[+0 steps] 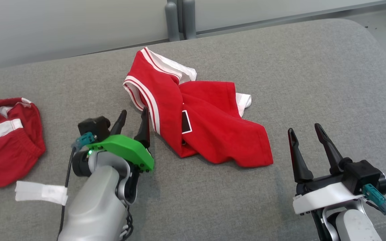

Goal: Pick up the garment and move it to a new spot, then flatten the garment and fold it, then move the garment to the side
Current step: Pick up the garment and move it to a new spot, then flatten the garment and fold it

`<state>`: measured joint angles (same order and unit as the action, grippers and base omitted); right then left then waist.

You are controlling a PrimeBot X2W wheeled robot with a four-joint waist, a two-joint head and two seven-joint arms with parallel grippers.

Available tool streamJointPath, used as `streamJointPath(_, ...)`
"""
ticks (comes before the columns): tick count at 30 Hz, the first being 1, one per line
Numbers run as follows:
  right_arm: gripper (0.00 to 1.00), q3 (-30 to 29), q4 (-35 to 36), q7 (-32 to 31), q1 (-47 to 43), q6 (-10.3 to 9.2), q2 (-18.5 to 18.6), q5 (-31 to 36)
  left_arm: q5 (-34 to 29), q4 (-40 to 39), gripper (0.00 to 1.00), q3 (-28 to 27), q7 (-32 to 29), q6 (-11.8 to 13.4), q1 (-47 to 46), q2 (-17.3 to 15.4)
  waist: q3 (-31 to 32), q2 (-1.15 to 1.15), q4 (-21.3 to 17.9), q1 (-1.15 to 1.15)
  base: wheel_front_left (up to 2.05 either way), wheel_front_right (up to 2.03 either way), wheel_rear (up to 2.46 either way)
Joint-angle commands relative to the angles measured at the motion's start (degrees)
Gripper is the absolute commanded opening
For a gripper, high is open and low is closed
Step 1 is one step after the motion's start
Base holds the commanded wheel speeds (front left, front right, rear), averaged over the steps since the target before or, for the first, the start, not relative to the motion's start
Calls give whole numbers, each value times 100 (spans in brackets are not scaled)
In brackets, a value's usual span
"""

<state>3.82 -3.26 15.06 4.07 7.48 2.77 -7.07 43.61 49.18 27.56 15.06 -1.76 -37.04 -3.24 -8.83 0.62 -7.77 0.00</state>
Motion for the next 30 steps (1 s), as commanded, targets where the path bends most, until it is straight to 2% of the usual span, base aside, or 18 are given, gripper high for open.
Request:
streamJointPath(1,100,-30,34,18,-81,3,21,21,-77,-162,100,-36,17,-70,322,2,157,-62,144,0,0,0,0)
streamJointPath(6,100,-35,44,18,-123,3,22,52,-80,-340,100,-28,17,-125,701,21,208,-62,161,0,0,0,0)
streamJointPath(11,100,20,25,18,-29,3,21,50,81,-317,100,140,17,-75,888,29,136,-62,-37,0,0,0,0)
streamJointPath(21,100,-36,70,18,70,3,19,90,190,-26,100,336,17,-38,621,23,-172,-62,-502,0,0,0,0)
streamJointPath(29,100,-14,45,18,111,3,20,90,138,50,100,321,17,-68,452,24,-239,-62,-632,0,0,0,0)
streamJointPath(30,100,-23,48,18,111,3,20,88,136,10,49,336,17,-87,440,25,-240,-62,-631,0,0,0,0)
